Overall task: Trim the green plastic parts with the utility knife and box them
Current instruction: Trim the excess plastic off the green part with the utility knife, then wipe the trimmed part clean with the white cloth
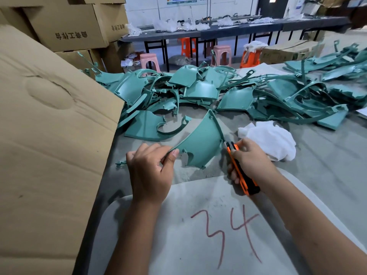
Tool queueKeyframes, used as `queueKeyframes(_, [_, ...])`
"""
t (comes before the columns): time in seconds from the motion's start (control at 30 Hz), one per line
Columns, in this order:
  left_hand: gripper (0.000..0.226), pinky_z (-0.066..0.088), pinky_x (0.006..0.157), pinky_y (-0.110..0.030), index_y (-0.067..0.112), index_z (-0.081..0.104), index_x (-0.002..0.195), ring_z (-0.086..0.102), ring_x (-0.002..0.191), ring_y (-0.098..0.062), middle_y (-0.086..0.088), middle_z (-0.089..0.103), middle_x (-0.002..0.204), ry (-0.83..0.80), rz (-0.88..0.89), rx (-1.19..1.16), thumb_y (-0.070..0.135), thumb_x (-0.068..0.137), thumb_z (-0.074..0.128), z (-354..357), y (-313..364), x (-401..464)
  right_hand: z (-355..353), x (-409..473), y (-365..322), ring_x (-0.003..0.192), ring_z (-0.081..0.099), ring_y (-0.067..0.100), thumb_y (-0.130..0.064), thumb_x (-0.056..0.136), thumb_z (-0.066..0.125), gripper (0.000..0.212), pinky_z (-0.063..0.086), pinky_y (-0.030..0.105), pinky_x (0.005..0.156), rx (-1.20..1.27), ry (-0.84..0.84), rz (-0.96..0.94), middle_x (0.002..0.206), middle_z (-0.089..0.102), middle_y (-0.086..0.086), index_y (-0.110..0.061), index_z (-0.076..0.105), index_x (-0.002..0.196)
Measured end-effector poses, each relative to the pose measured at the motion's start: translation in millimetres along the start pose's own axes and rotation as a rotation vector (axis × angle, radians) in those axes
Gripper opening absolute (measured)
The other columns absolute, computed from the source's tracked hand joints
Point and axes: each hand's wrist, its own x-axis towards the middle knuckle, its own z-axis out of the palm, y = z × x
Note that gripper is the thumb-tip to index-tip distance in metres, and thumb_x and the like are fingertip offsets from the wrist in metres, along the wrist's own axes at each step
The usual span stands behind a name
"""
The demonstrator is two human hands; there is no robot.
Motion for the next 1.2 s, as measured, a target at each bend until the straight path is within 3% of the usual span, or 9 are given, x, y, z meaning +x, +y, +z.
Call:
queueKeyframes(0.13, [0.027, 0.037, 0.068, -0.042, 0.021, 0.067, 0.075, 0.056, 0.071, -0.029, 0.003, 0.064, 0.070, 0.040, -0.080, -0.050, 0.032, 0.097, 0.056, -2, 2, 1, -13, 8, -1, 0.034, 0.054, 0.027, -0.003, 0.103, 0.043, 0.009, 0.045, 0.029, 0.036, -0.103, -0.037, 0.098, 0.049, 0.060, 0.016, -0.005, 0.047, 0.111])
queueKeyframes(0.23, [0.045, 0.042, 0.057, -0.041, 0.015, 0.056, 0.065, 0.055, 0.062, -0.030, 0.002, 0.060, 0.060, 0.084, -0.271, -0.132, 0.043, 0.100, 0.047, -8, -3, 3, -15, 7, 5, 0.047, 0.064, 0.008, -0.016, 0.103, 0.050, 0.012, 0.050, 0.023, 0.051, -0.400, 0.147, -0.186, 0.064, 0.069, 0.005, -0.019, 0.054, 0.114])
queueKeyframes(0.33, [0.054, 0.049, 0.058, -0.041, 0.011, 0.058, 0.064, 0.058, 0.061, -0.027, 0.001, 0.063, 0.060, 0.067, -0.362, -0.122, 0.049, 0.099, 0.041, -8, -8, 8, -24, 7, 6, 0.069, 0.069, 0.024, -0.028, 0.105, 0.052, 0.014, 0.055, 0.041, 0.069, -0.619, 0.283, -0.462, 0.076, 0.072, 0.003, -0.023, 0.052, 0.118])
queueKeyframes(0.4, [0.055, 0.047, 0.058, -0.039, 0.011, 0.056, 0.061, 0.055, 0.059, -0.026, 0.000, 0.059, 0.057, 0.056, -0.371, -0.103, 0.049, 0.097, 0.041, -7, -6, 11, -31, 7, 2, 0.073, 0.067, 0.033, -0.029, 0.103, 0.054, 0.010, 0.054, 0.046, 0.070, -0.721, 0.325, -0.567, 0.077, 0.070, 0.000, -0.023, 0.056, 0.111])
queueKeyframes(0.53, [0.055, 0.047, 0.060, -0.039, 0.009, 0.059, 0.063, 0.057, 0.063, -0.030, -0.002, 0.062, 0.059, 0.130, -0.452, -0.131, 0.051, 0.095, 0.044, -3, -7, 16, -30, -1, 0, 0.065, 0.065, 0.024, -0.016, 0.102, 0.057, 0.007, 0.053, 0.046, 0.064, -0.573, 0.283, -0.810, 0.074, 0.067, -0.010, -0.021, 0.059, 0.107])
queueKeyframes(0.63, [0.054, 0.045, 0.061, -0.037, 0.013, 0.058, 0.059, 0.059, 0.062, -0.028, 0.002, 0.063, 0.056, 0.222, -0.552, -0.222, 0.051, 0.094, 0.046, -3, -13, 22, -26, -6, 0, 0.061, 0.063, 0.014, -0.021, 0.104, 0.051, 0.007, 0.051, 0.043, 0.061, -0.447, 0.292, -0.916, 0.075, 0.067, -0.009, -0.020, 0.057, 0.108])
queueKeyframes(0.77, [0.052, 0.043, 0.060, -0.035, 0.017, 0.061, 0.059, 0.057, 0.057, -0.021, 0.009, 0.062, 0.054, 0.262, -0.621, -0.342, 0.054, 0.093, 0.047, -2, -17, 26, -20, -5, 3, 0.064, 0.058, 0.008, -0.026, 0.106, 0.047, 0.015, 0.046, 0.036, 0.062, -0.470, 0.302, -0.951, 0.076, 0.064, -0.008, -0.018, 0.058, 0.110])
queueKeyframes(0.97, [0.054, 0.041, 0.061, -0.033, 0.018, 0.060, 0.058, 0.055, 0.056, -0.016, 0.013, 0.063, 0.055, 0.283, -0.646, -0.349, 0.053, 0.096, 0.046, -4, -20, 28, -9, -11, 6, 0.063, 0.057, 0.013, -0.026, 0.109, 0.049, 0.015, 0.041, 0.023, 0.057, -0.407, 0.104, -0.976, 0.076, 0.062, -0.012, -0.017, 0.060, 0.111])
queueKeyframes(1.2, [0.054, 0.043, 0.060, -0.033, 0.012, 0.063, 0.064, 0.057, 0.054, -0.007, 0.010, 0.065, 0.057, 0.256, -0.619, -0.322, 0.053, 0.095, 0.046, -3, -16, 23, -7, 0, 10, 0.055, 0.052, 0.012, -0.019, 0.107, 0.049, 0.009, 0.040, 0.036, 0.050, -0.483, 0.311, -0.772, 0.070, 0.063, -0.003, -0.017, 0.057, 0.104])
